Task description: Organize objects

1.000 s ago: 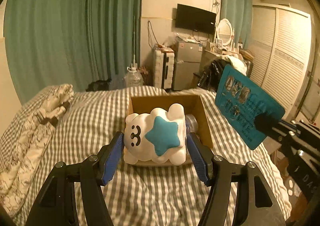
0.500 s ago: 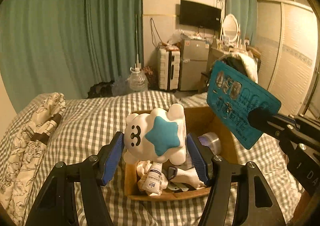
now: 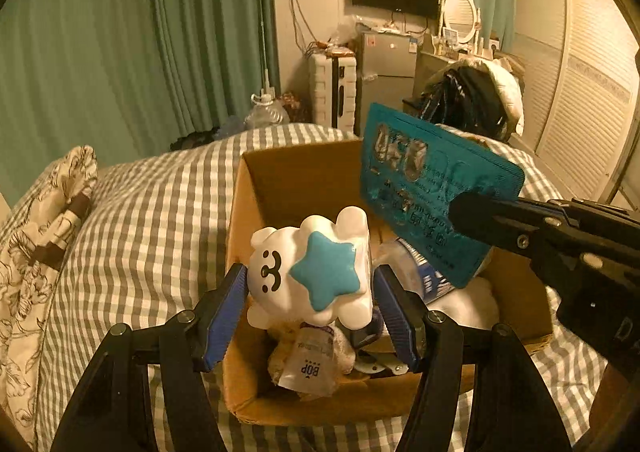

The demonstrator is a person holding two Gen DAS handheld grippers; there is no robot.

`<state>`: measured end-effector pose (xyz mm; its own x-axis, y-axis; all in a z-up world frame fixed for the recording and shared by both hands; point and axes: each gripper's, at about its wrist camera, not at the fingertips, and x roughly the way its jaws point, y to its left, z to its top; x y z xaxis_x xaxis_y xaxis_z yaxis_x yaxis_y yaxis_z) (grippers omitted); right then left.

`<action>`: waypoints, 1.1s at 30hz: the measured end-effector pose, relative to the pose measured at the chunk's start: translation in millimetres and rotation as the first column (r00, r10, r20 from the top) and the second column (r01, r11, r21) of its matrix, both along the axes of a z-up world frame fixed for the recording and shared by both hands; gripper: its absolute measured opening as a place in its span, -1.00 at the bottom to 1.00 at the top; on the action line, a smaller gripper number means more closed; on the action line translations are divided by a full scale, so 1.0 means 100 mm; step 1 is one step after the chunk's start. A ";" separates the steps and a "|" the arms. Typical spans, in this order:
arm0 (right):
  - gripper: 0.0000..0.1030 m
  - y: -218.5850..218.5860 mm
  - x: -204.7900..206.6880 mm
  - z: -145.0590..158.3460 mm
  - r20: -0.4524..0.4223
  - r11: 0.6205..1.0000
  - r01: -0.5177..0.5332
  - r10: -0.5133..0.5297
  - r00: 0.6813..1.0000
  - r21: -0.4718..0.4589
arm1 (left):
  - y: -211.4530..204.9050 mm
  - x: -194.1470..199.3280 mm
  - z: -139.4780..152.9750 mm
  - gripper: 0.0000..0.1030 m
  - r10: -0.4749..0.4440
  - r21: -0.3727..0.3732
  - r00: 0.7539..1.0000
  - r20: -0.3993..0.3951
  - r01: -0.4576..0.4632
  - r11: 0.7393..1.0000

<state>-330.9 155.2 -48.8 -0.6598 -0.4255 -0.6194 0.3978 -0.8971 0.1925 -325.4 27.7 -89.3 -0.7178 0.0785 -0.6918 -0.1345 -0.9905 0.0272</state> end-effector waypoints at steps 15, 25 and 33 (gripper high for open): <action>0.37 0.33 0.14 0.26 -0.056 0.984 0.176 -0.177 0.983 -0.014 | 0.13 0.22 0.28 0.93 -0.015 -0.054 0.996 -0.086 0.011 0.998; 0.80 0.55 0.84 1.16 -0.223 0.958 0.284 -0.281 0.933 -0.019 | 0.19 0.83 1.10 1.00 -0.034 -0.055 0.971 -0.237 0.021 0.998; 0.99 0.68 1.55 1.74 -0.342 0.935 0.354 -0.330 0.880 0.006 | 0.06 1.39 1.66 1.00 -0.008 0.007 0.935 -0.355 0.011 1.000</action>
<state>-176.1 222.9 125.6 -0.9278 -0.1017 -0.3589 0.0938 -0.9948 0.0393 -186.4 33.2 76.8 -0.9158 0.0913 -0.3910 -0.1270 -0.9897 0.0663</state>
